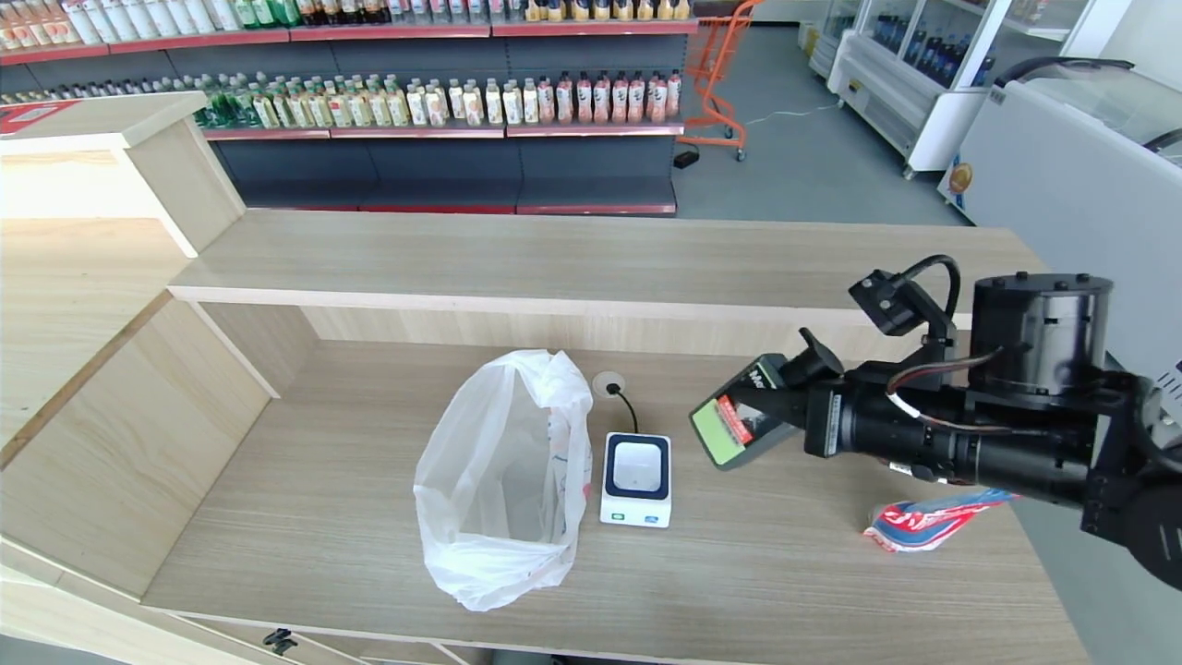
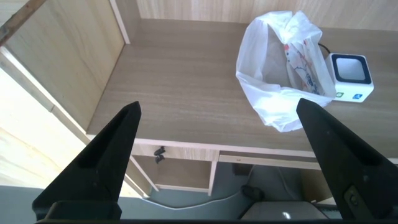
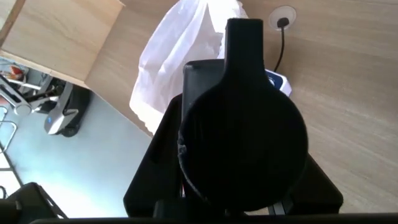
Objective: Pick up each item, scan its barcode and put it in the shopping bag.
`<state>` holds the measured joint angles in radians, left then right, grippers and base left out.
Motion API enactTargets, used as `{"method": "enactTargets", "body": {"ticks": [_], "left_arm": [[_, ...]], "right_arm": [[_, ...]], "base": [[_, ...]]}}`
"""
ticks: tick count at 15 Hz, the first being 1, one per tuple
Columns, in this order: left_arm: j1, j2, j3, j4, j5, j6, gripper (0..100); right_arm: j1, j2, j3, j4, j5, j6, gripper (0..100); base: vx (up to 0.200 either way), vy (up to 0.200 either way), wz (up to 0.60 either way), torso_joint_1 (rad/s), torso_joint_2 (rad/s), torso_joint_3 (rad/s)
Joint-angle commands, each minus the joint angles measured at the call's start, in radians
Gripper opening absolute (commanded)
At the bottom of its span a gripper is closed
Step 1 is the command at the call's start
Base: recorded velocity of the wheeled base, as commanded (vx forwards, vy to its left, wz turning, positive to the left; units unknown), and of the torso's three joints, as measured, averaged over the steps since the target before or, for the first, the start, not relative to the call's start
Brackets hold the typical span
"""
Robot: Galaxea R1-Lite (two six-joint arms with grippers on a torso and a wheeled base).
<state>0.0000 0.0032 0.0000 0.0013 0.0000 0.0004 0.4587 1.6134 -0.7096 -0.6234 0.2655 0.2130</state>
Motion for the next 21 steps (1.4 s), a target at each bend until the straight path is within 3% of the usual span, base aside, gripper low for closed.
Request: {"method": "enactTargets", "body": {"ticks": [1, 6, 8, 11, 15, 17, 21], "left_arm": [[0.0, -0.003, 0.0, -0.001, 0.0, 0.0, 100], [0.0, -0.003, 0.0, -0.001, 0.0, 0.001, 100], [0.0, -0.002, 0.0, -0.001, 0.0, -0.002, 100], [0.0, -0.003, 0.0, -0.001, 0.0, 0.001, 100], [0.0, -0.002, 0.0, -0.001, 0.0, 0.0, 100], [0.0, -0.003, 0.0, 0.0, 0.0, 0.0, 100], [0.0, -0.003, 0.0, -0.001, 0.0, 0.0, 100]], "right_arm": [[-0.005, -0.152, 0.105, 0.007, 0.004, -0.018, 0], [-0.008, -0.185, 0.124, 0.008, 0.006, -0.014, 0], [-0.008, -0.182, 0.124, 0.008, 0.009, -0.006, 0], [-0.006, -0.121, 0.108, 0.013, 0.017, 0.108, 0], [-0.008, 0.059, 0.051, 0.01, 0.011, 0.108, 0], [-0.002, 0.14, 0.018, 0.01, 0.006, 0.082, 0], [0.011, 0.31, -0.034, 0.004, -0.075, -0.116, 0]], "base": [[0.0, 0.0, 0.0, 0.0, 0.0, 0.0], [0.0, 0.0, 0.0, 0.0, 0.0, 0.0], [0.0, 0.2, 0.0, 0.0, 0.0, 0.002], [0.0, 0.2, 0.0, 0.002, 0.0, 0.007], [0.0, 0.2, 0.0, -0.005, 0.0, 0.007], [0.0, 0.0, 0.0, 0.0, 0.0, 0.0], [0.0, 0.0, 0.0, 0.0, 0.0, 0.0]]}}
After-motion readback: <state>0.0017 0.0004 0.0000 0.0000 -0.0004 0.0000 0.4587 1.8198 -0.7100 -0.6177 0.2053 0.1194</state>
